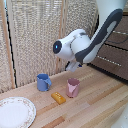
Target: Please adjust your gripper to match the height of the lower drawer handle. Progress your gripper onward until it happens to touch the drawer handle. Now, firmly take hold of it with your gripper, then steadily retract it to swing the drawer wide open.
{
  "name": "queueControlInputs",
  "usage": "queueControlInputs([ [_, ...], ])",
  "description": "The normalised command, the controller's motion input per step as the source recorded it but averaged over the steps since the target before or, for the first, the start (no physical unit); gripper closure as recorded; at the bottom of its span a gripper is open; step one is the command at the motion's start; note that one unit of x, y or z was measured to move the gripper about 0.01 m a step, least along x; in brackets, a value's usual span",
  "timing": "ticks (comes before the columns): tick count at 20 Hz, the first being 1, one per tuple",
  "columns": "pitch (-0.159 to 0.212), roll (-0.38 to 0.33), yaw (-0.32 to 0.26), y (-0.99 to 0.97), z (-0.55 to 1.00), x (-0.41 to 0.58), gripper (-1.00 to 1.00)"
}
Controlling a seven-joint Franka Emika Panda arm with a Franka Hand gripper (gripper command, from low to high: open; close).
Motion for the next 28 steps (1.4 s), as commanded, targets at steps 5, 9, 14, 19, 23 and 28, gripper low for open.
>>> queueControlInputs([
  [5, -0.050, -0.159, 0.124, -0.67, -0.05, -0.004, -1.00],
  [9, -0.049, -0.052, 0.079, -0.87, 0.07, -0.009, -1.00],
  [14, -0.005, 0.000, 0.092, -0.83, -0.11, 0.000, -1.00],
  [19, 0.000, -0.042, 0.087, -0.59, -0.33, 0.001, -1.00],
  [23, -0.024, -0.207, 0.050, -0.51, -0.05, -0.006, -1.00],
  [28, -0.067, -0.263, 0.064, -0.54, 0.16, -0.097, -1.00],
])
